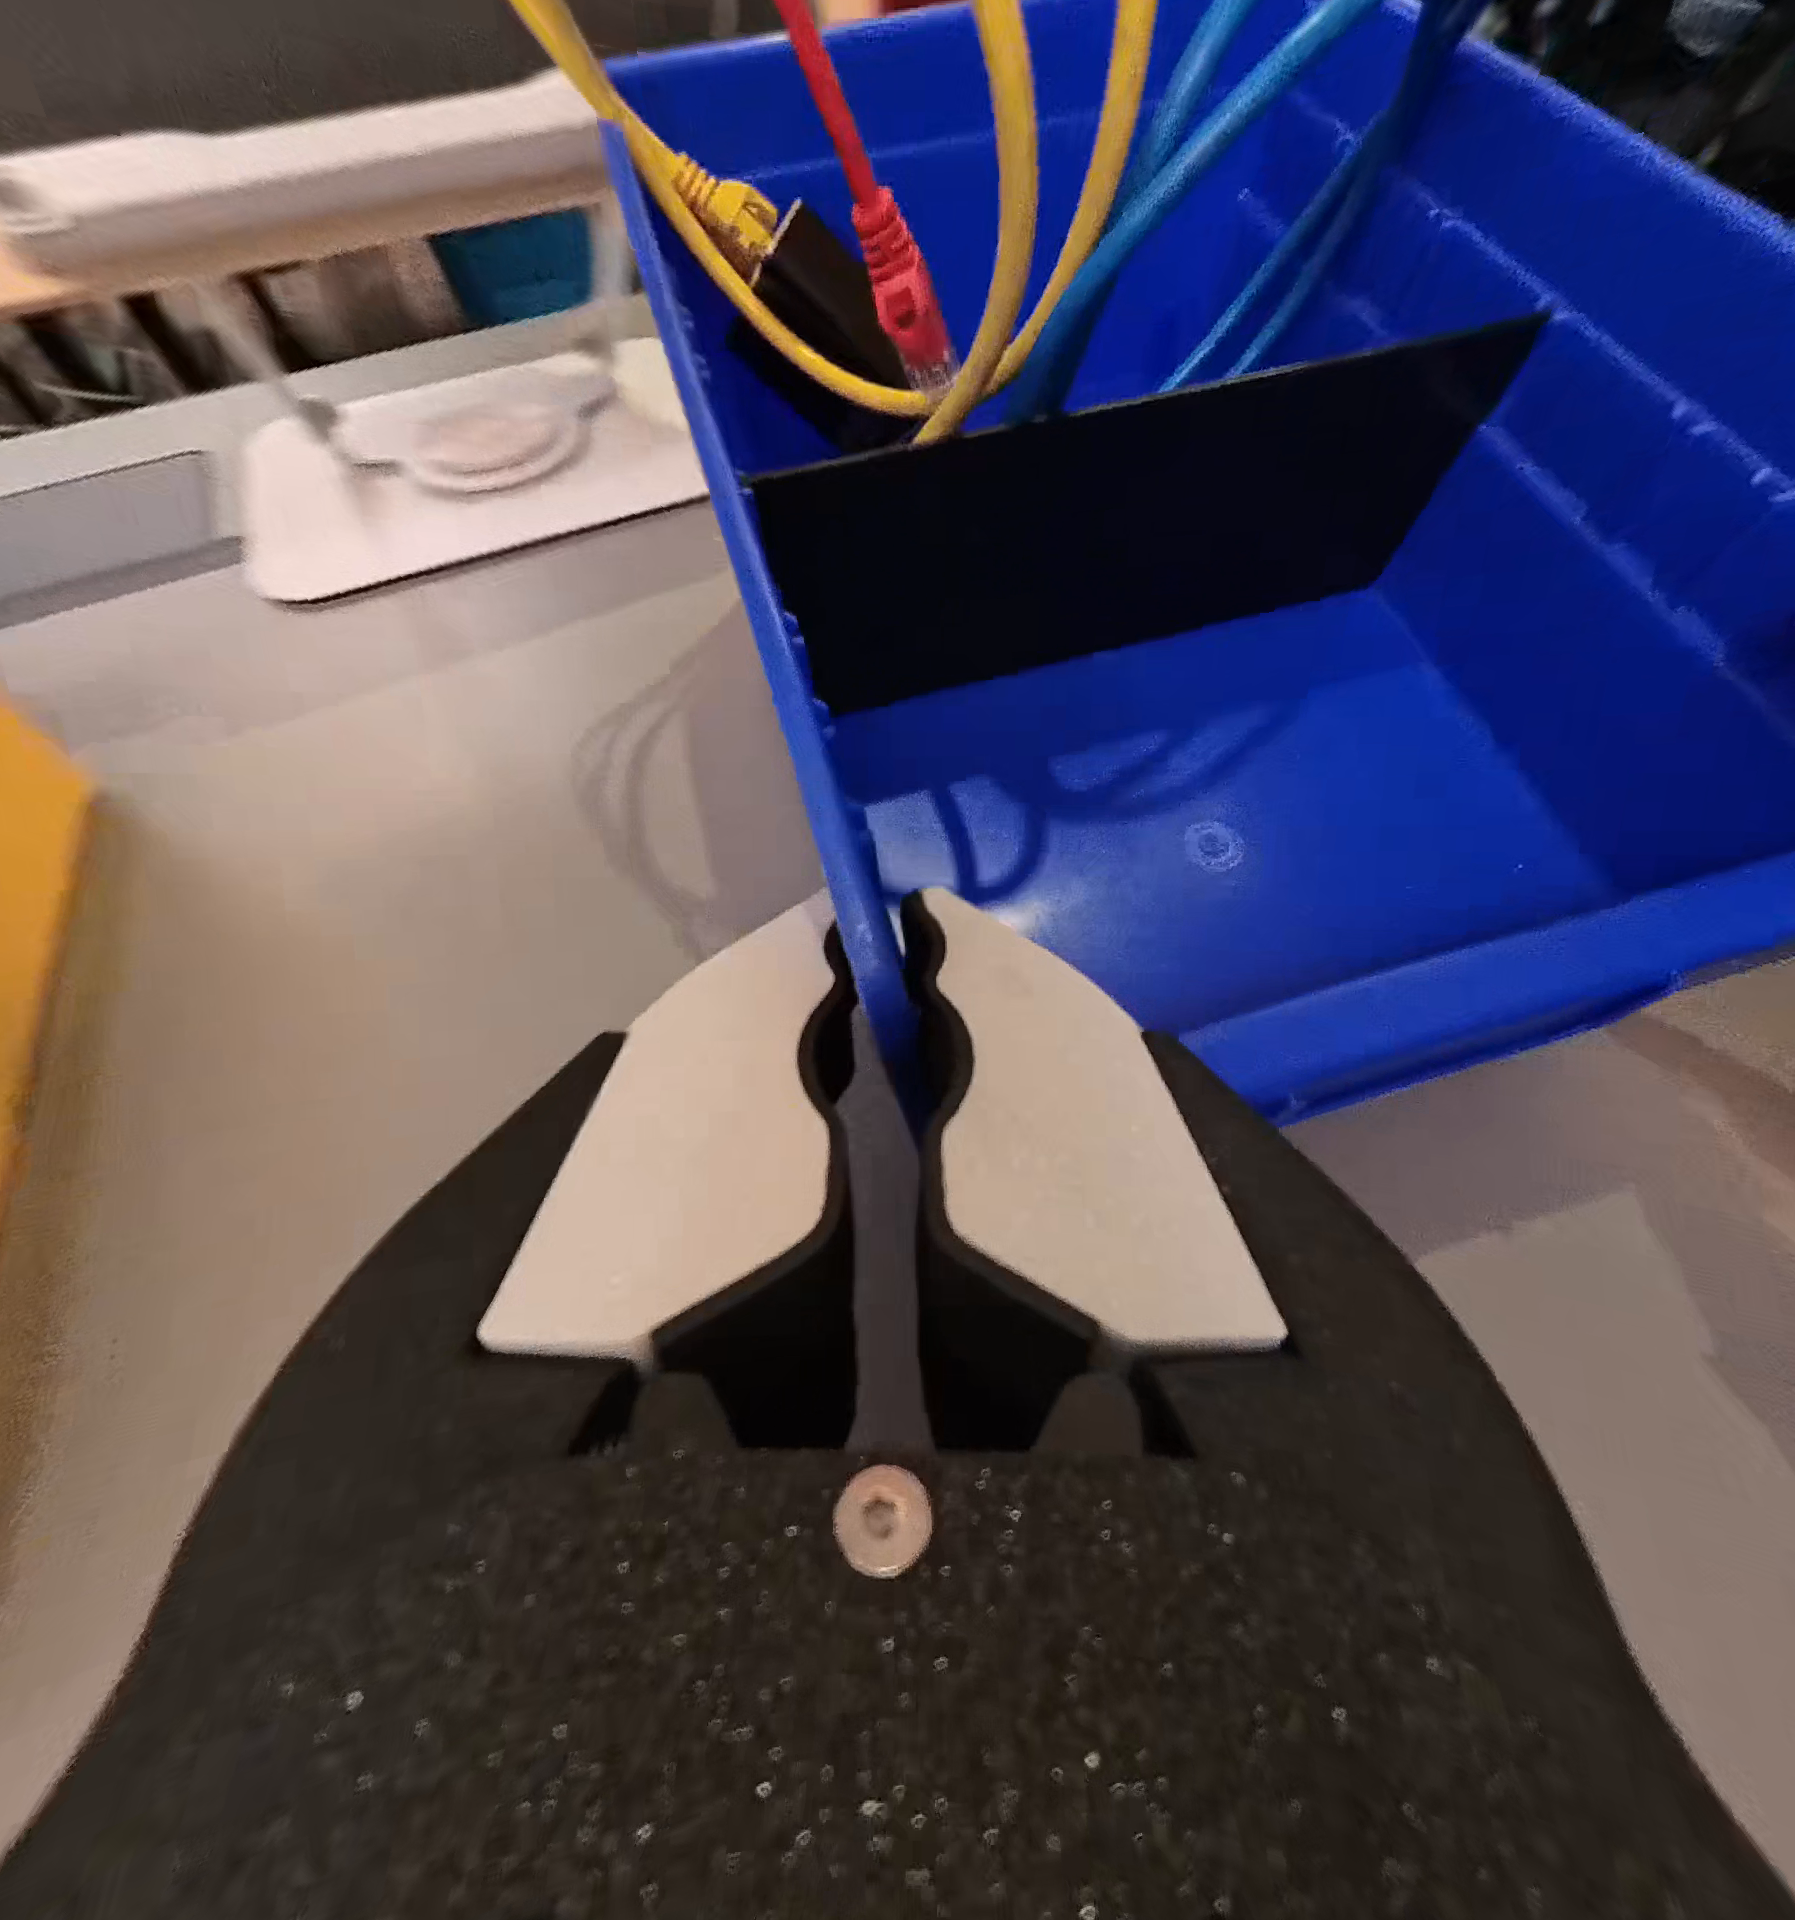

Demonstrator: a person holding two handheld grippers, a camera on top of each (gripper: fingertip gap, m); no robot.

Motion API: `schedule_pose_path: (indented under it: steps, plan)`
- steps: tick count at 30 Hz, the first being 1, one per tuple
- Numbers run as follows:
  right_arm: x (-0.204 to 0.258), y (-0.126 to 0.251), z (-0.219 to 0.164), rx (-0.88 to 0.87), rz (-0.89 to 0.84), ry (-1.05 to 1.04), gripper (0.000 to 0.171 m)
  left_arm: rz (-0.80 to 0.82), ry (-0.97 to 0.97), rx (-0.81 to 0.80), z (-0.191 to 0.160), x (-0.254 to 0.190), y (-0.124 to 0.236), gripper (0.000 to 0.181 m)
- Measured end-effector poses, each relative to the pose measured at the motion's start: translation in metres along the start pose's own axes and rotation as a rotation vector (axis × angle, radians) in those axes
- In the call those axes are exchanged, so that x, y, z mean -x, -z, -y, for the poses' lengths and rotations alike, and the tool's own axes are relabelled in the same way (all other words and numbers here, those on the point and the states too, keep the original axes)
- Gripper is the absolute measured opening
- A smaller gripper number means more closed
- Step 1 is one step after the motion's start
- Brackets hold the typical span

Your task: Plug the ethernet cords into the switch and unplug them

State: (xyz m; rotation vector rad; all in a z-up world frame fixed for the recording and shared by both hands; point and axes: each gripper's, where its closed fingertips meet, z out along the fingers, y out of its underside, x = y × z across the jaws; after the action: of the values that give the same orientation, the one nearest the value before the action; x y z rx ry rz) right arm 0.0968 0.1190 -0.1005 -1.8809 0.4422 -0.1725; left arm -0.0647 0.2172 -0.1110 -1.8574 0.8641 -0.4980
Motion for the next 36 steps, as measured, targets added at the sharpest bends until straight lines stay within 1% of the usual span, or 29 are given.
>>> schedule_pose_path:
  steps: [1,4,6,8,10,12,13,14,15,16,18,20,22,24,25,27,29,30,31,33,35,36]
  plan:
    - [0.021,-0.003,0.0,0.002,0.038,0.007,0.006,0.027,0.003,0.004,-0.004,0.018,0.011,0.007]
    - [0.078,-0.018,-0.01,0.032,0.129,0.033,0.006,0.112,0.001,0.026,-0.02,0.068,0.039,0.007]
    - [0.105,-0.027,-0.016,0.053,0.154,0.059,0.006,0.141,0.028,0.043,-0.034,0.092,0.047,0.007]
    - [0.123,-0.035,-0.02,0.074,0.173,0.083,0.006,0.145,0.065,0.063,-0.047,0.106,0.048,0.008]
    - [0.126,-0.043,-0.024,0.078,0.177,0.06,0.005,0.098,0.071,0.066,-0.052,0.106,0.048,0.013]
    - [0.122,-0.043,-0.02,0.05,0.197,0.044,0.007,0.001,0.033,0.1,-0.054,0.094,0.058,0.022]
    - [0.121,-0.038,-0.015,0.016,0.225,0.054,0.012,-0.02,0.018,0.101,-0.051,0.091,0.069,0.031]
    - [0.123,-0.03,-0.009,-0.015,0.267,0.076,0.017,-0.034,0.01,0.088,-0.049,0.092,0.085,0.036]
    - [0.124,-0.02,-0.005,-0.034,0.299,0.113,0.025,-0.051,0.02,0.059,-0.045,0.095,0.103,0.037]
    - [0.121,-0.009,-0.002,-0.054,0.312,0.159,0.029,-0.062,0.052,0.022,-0.042,0.103,0.123,0.037]
    - [0.117,0.013,0.004,-0.119,0.315,0.257,0.031,-0.04,0.142,-0.041,-0.044,0.14,0.16,0.037]
    - [0.122,0.031,0.007,-0.165,0.334,0.331,0.033,0.016,0.178,-0.058,-0.061,0.196,0.187,0.04]
    - [0.139,0.046,0.002,-0.177,0.385,0.354,0.033,0.166,0.16,-0.037,-0.084,0.267,0.202,0.04]
    - [0.165,0.057,-0.007,-0.167,0.467,0.345,0.034,0.283,0.137,0.016,-0.1,0.328,0.207,0.041]
    - [0.182,0.062,-0.013,-0.153,0.52,0.338,0.034,0.304,0.136,0.035,-0.103,0.348,0.203,0.042]
    - [0.216,0.07,-0.026,-0.114,0.615,0.324,0.034,0.264,0.153,0.035,-0.099,0.37,0.186,0.044]
    - [0.25,0.075,-0.043,-0.064,0.703,0.33,0.035,0.219,0.186,0.033,-0.093,0.382,0.165,0.039]
    - [0.266,0.076,-0.053,-0.028,0.736,0.341,0.035,0.215,0.192,0.045,-0.093,0.388,0.156,0.023]
    - [0.281,0.077,-0.062,0.009,0.763,0.356,0.035,0.203,0.186,0.071,-0.095,0.391,0.148,0.003]
    - [0.307,0.076,-0.078,0.071,0.791,0.384,0.035,0.186,0.25,0.071,-0.096,0.39,0.144,0.003]
    - [0.331,0.074,-0.088,0.115,0.814,0.4,0.037,0.167,0.301,0.069,-0.099,0.38,0.151,0.003]
    - [0.343,0.073,-0.09,0.124,0.821,0.397,0.038,0.178,0.288,0.071,-0.102,0.372,0.157,0.004]
